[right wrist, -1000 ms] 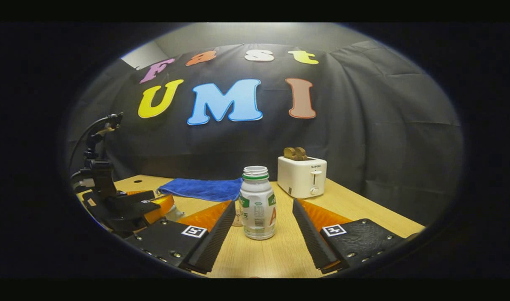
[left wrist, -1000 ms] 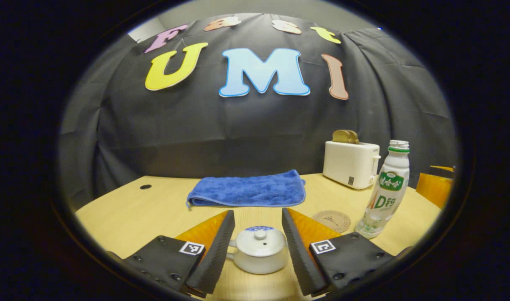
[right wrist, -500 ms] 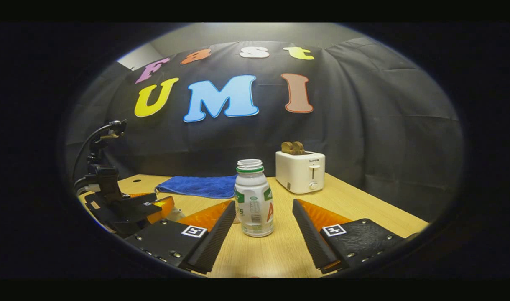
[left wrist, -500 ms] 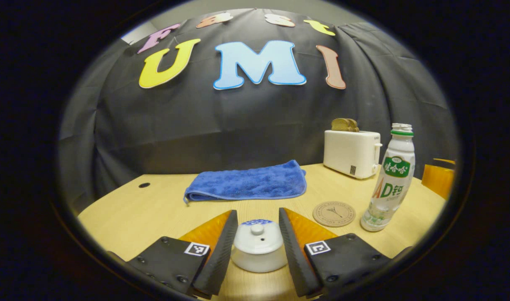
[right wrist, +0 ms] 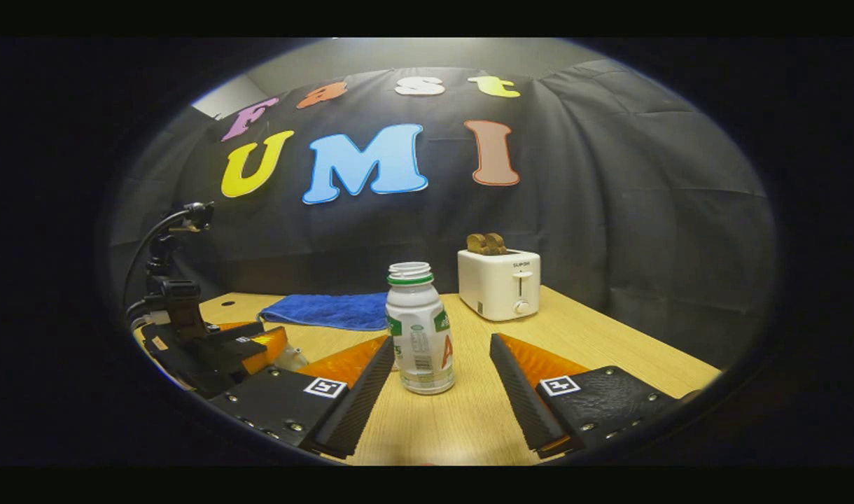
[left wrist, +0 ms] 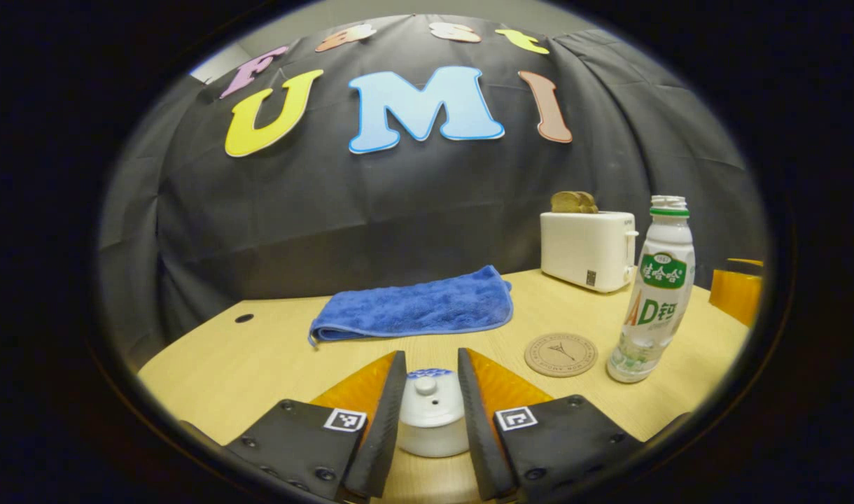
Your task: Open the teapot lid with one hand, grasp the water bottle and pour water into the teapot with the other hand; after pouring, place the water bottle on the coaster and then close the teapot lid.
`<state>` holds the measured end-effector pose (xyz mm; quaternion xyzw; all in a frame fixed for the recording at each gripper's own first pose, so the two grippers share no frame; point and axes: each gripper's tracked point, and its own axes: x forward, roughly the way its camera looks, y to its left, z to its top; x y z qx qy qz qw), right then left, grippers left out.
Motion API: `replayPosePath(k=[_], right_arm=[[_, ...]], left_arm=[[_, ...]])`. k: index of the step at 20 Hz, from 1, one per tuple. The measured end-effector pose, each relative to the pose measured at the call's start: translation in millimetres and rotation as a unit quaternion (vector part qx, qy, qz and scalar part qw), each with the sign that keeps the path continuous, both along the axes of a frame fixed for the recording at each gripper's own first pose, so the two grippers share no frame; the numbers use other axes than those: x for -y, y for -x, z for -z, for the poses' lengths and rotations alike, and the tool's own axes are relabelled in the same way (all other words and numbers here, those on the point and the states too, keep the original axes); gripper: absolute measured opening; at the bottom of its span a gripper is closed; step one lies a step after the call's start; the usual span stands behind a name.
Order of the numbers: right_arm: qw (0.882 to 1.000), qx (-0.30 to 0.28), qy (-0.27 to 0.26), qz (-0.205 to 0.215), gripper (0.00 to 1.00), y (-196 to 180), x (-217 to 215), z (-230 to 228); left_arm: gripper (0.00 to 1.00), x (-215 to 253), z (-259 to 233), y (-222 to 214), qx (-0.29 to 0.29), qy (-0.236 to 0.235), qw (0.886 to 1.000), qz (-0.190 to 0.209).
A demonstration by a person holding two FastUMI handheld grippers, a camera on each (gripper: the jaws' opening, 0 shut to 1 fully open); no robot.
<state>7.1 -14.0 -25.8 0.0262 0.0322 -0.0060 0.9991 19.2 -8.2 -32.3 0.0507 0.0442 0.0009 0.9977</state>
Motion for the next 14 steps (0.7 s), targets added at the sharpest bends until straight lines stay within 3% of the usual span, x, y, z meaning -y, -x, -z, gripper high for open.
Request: replayPosePath(k=[1, 4, 5, 7, 9, 10, 11, 14], right_arm=[[1.0, -0.001, -0.001, -0.001, 0.85, 0, 0, 0], [1.0, -0.004, -0.005, 0.0, 0.85, 1, 2, 3], [1.0, -0.005, -0.006, 0.001, 0.85, 1, 2, 3], [1.0, -0.007, -0.004, 0.002, 0.85, 1, 3, 4], [1.0, -0.009, -0.002, -0.002, 0.85, -1, 2, 6], [1.0, -0.011, 0.0, -0.004, 0.85, -2, 1, 8], [1.0, -0.013, 0.001, -0.008, 0.85, -3, 0, 9], [1.0, -0.022, -0.007, -0.02, 0.86, -7, -5, 16]], left_arm=[[0.57, 0, 0, -1, 0.002, 0.002, 1.0, 0.0], [0.17, -6, 0, -6, 0.007, 0.005, 1.0, -0.009], [0.22, -4, -2, -4, 0.005, 0.004, 1.0, -0.007], [0.23, -4, -2, -2, 0.005, -0.001, 1.0, -0.008], [0.16, -4, -3, -2, 0.006, -0.004, 1.0, -0.007], [0.19, -4, -4, -3, 0.009, 0.001, 1.0, -0.006], [0.13, -4, -5, -3, 0.008, 0.005, 1.0, -0.004], [0.17, -6, -12, -1, 0.011, 0.018, 1.0, -0.001]])
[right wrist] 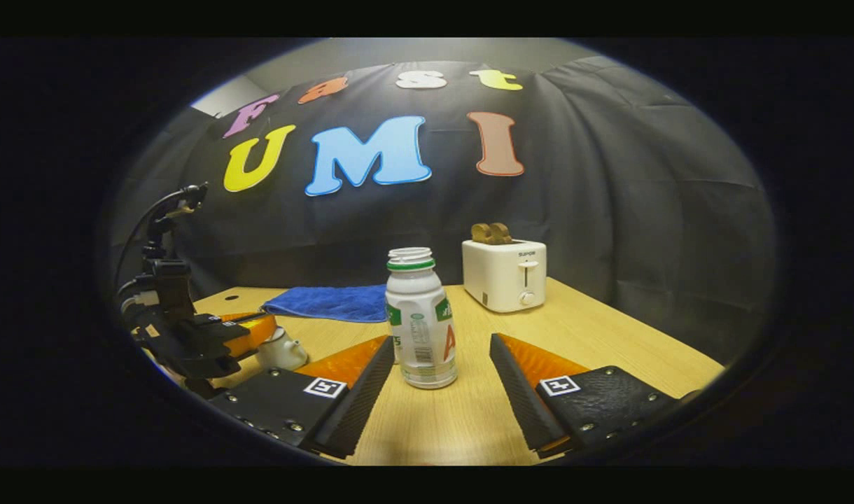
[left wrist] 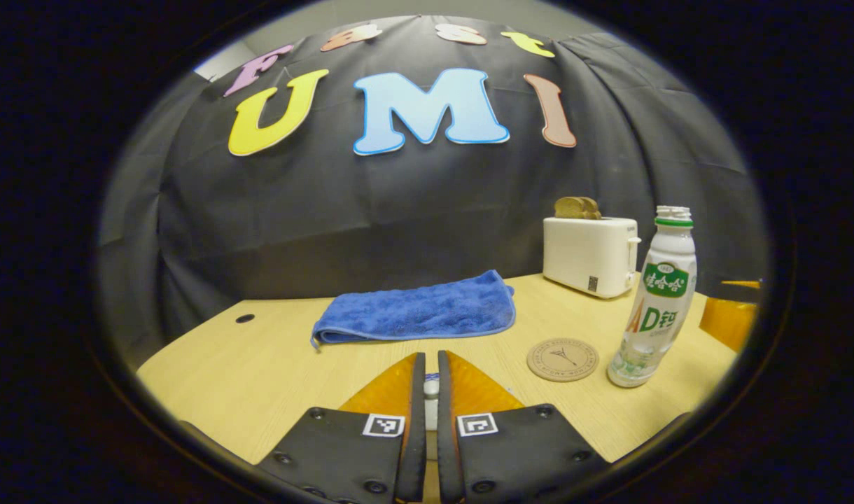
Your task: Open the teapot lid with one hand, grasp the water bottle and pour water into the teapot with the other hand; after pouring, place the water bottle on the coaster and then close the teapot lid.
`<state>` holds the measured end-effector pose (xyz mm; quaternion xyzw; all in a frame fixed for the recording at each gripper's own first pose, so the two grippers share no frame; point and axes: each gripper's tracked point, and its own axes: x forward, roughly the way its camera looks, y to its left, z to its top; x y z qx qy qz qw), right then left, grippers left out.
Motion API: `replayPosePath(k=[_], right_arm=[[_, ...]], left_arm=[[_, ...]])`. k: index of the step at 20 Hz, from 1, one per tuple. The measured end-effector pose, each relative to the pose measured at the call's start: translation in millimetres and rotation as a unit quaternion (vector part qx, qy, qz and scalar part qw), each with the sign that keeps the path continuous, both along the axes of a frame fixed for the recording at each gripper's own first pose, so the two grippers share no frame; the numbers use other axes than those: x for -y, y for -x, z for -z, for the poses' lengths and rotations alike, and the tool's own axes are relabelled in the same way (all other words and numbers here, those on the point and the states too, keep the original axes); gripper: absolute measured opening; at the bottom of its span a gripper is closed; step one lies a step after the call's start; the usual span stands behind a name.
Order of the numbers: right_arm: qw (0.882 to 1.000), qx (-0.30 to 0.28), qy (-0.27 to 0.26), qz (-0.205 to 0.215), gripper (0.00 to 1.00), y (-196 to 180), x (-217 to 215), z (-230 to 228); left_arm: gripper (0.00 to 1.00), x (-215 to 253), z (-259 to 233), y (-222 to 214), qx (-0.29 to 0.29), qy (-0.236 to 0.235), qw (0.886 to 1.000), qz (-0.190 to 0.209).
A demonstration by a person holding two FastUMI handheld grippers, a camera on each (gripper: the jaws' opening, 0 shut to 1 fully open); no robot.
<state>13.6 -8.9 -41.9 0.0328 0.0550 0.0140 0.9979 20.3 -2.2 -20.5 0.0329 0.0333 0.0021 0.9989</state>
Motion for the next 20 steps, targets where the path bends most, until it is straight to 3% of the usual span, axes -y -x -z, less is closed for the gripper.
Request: replayPosePath(k=[1, 2, 10, 20], right_arm=[[1.0, -0.002, -0.002, -0.003, 0.85, -1, -2, 1], [1.0, -0.004, -0.003, -0.005, 0.86, -3, -2, 3], [1.0, -0.005, 0.021, -0.013, 0.86, -16, -7, 4], [0.999, -0.007, 0.035, -0.016, 0.86, -45, -17, 9]], left_arm=[[0.13, -1, -3, 3, 0.004, 0.006, 1.0, 0.002], [0.17, 0, -8, 4, 0.009, 0.011, 1.0, 0.005], [0.17, -8, -62, 39, 0.053, 0.027, 0.998, 0.021], [0.17, -52, -66, 90, 0.057, 0.051, 0.997, 0.009]])
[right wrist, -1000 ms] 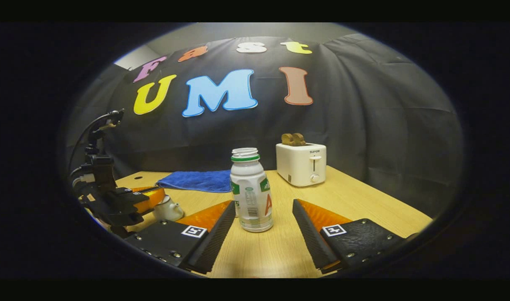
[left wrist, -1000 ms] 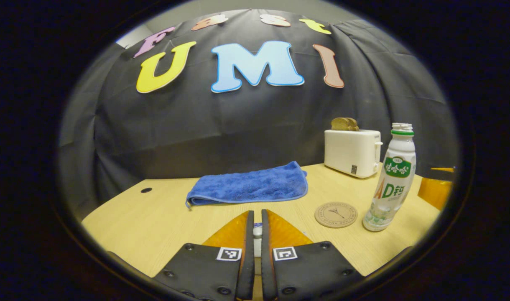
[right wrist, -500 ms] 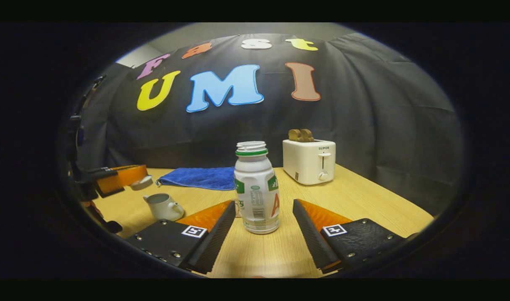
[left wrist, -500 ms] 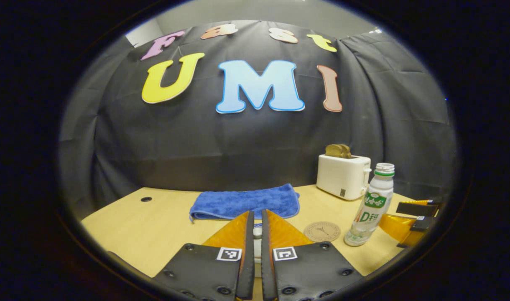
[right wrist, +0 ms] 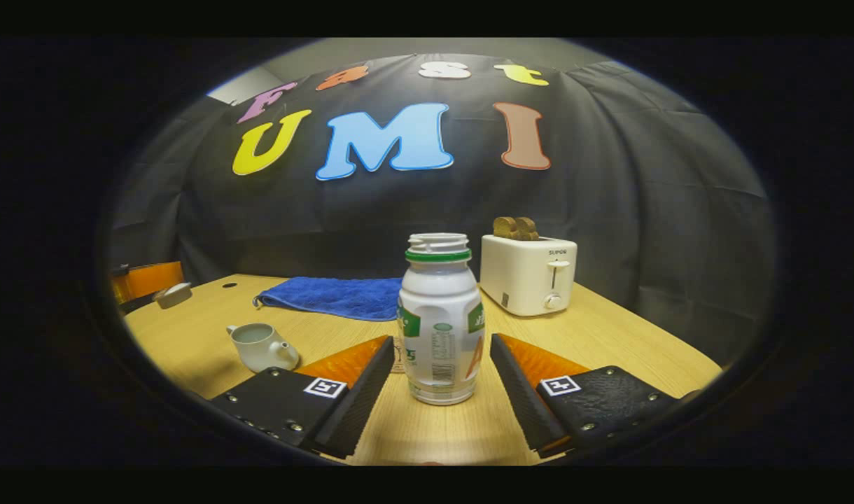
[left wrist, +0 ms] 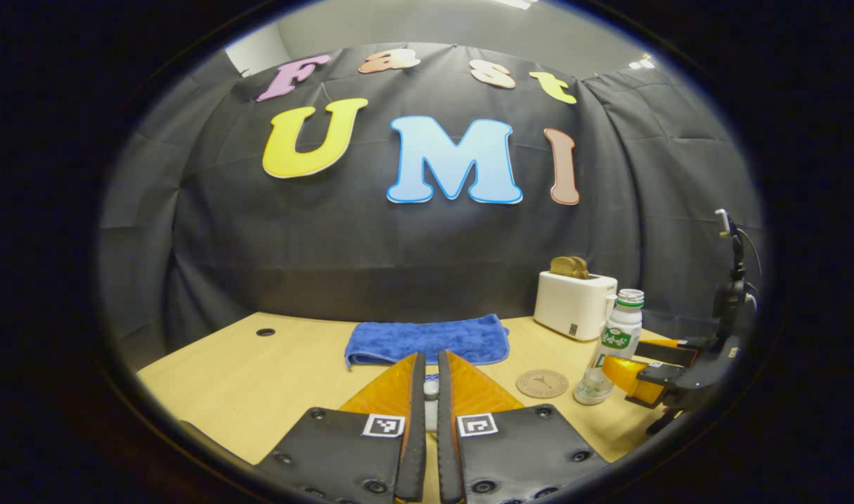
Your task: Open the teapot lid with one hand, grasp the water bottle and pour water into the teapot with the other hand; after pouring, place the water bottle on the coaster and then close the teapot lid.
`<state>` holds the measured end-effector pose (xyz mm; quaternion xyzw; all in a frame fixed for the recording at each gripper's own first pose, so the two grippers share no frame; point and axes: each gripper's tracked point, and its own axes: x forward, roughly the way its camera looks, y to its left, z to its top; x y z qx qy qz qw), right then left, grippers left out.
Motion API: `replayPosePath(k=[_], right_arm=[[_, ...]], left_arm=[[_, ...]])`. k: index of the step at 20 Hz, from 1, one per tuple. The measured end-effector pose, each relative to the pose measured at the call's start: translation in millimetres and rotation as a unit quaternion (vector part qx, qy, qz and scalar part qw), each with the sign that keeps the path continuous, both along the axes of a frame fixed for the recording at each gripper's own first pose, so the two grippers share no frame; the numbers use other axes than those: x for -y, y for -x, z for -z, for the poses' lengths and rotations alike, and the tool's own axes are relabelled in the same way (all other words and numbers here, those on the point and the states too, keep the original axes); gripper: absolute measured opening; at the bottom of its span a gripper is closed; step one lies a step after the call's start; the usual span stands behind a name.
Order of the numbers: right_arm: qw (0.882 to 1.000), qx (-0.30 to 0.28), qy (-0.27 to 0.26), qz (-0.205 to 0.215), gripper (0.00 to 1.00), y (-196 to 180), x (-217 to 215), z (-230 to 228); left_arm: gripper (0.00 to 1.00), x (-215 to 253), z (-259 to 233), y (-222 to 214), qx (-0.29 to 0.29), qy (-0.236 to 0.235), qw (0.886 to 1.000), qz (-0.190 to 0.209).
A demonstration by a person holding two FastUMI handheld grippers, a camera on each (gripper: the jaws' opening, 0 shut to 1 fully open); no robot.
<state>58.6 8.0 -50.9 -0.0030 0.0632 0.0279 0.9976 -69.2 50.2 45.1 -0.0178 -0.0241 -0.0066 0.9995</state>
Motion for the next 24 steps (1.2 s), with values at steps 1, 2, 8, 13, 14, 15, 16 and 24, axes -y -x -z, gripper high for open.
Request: replayPosePath(k=[1, 2, 8, 13, 14, 15, 16, 24], right_arm=[[1.0, -0.003, -0.001, 0.002, 0.86, -3, 0, 2], [1.0, -0.006, -0.002, 0.003, 0.86, -6, -1, 4], [0.999, -0.031, -0.002, 0.014, 0.86, -16, 0, 18], [0.999, -0.039, 0.026, 0.02, 0.8, -15, -3, 20], [0.998, -0.037, 0.041, 0.022, 0.8, -13, -3, 18], [0.998, -0.035, 0.054, 0.024, 0.8, -12, -4, 15], [0.997, -0.031, 0.07, 0.025, 0.8, -10, -5, 13], [0.967, -0.018, 0.252, 0.039, 0.8, -5, -17, 0]], left_arm=[[0.17, -5, 4, 4, -0.002, 0.003, 1.0, -0.002], [0.17, -9, 7, 6, -0.004, 0.006, 1.0, -0.002], [0.17, -31, 26, 21, -0.016, 0.016, 1.0, -0.004], [0.13, -47, 43, 27, -0.023, 0.037, 0.999, 0.001], [0.17, -51, 44, 26, -0.022, 0.04, 0.999, 0.0], [0.13, -53, 44, 27, -0.021, 0.042, 0.999, 0.0], [0.13, -56, 44, 28, -0.019, 0.043, 0.999, -0.001], [0.14, -70, 45, 34, -0.011, 0.051, 0.999, -0.005]])
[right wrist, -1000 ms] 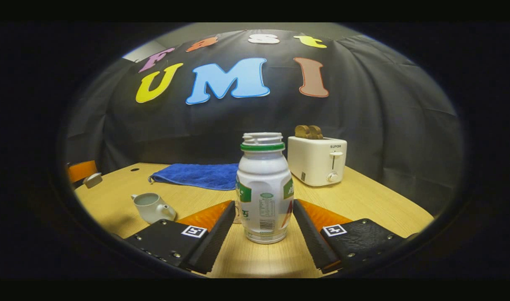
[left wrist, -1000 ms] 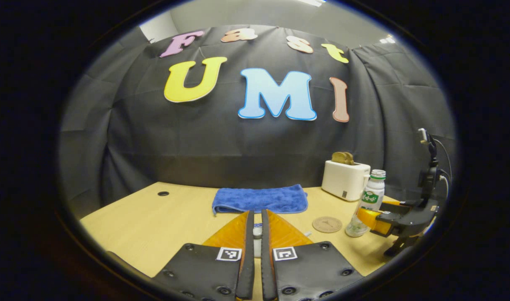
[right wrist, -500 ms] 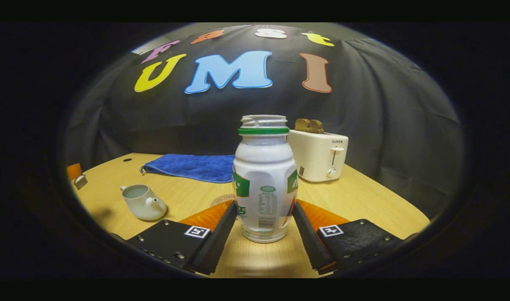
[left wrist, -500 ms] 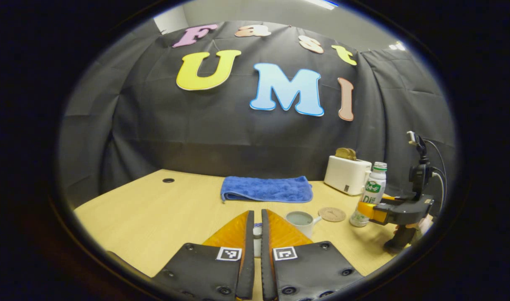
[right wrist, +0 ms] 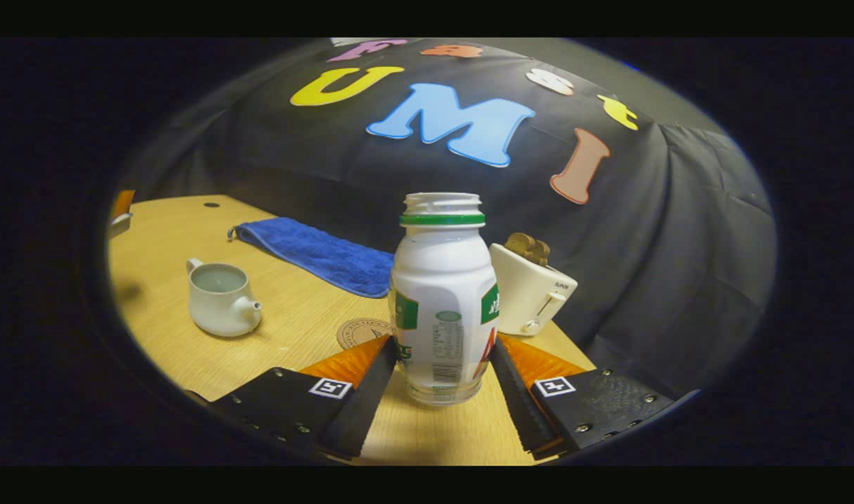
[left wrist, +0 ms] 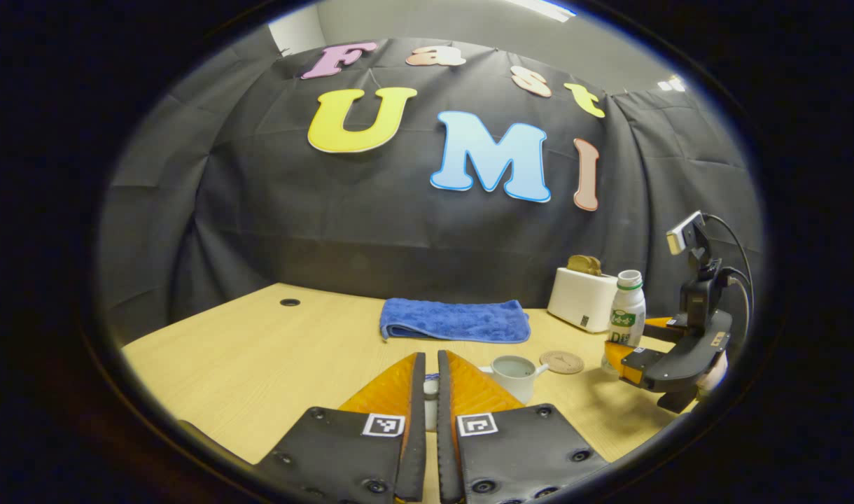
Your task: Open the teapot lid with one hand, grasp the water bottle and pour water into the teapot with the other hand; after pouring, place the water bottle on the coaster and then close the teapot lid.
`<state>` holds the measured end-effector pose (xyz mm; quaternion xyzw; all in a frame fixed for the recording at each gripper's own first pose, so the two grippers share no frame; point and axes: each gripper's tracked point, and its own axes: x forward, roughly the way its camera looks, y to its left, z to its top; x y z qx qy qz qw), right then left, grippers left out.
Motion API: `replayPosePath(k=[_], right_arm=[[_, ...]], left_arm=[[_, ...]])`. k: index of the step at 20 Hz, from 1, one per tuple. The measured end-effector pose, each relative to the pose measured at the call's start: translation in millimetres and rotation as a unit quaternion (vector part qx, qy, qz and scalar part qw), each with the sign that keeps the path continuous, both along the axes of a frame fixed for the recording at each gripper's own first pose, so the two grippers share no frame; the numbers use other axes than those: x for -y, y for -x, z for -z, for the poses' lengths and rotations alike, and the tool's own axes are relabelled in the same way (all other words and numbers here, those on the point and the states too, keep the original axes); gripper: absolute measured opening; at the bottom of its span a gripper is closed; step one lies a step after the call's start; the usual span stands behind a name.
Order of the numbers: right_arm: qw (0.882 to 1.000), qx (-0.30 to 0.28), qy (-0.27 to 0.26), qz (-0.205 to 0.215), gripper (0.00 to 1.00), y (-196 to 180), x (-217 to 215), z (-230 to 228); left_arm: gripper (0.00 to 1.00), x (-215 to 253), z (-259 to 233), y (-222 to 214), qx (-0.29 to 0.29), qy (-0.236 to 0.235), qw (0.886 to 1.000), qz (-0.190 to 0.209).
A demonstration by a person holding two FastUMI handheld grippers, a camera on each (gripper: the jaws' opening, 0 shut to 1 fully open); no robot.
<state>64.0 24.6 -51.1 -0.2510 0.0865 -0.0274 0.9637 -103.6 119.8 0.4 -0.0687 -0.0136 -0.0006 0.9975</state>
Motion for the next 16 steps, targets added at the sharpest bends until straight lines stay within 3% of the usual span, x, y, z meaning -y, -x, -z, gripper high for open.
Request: replayPosePath(k=[7, 8, 10, 12, 16], right_arm=[[0.989, 0.001, 0.144, -0.013, 0.8, -2, -23, -5], [0.986, 0.001, 0.165, -0.017, 0.8, -3, -26, -5], [0.98, 0.006, 0.2, -0.024, 0.8, -3, -33, -8], [0.972, 0.009, 0.233, -0.028, 0.8, -5, -39, -8], [0.953, 0.02, 0.302, -0.034, 0.8, -6, -52, -12]], left_arm=[[0.14, -11, -2, 4, -0.001, 0.001, 1.0, -0.007], [0.17, -13, 0, 5, -0.003, -0.001, 1.0, -0.008], [0.1, -13, 4, 13, -0.008, -0.003, 1.0, -0.006], [0.17, -19, 11, 18, -0.013, 0.0, 1.0, -0.01], [0.14, -31, 12, 23, -0.014, 0.009, 1.0, -0.014]])
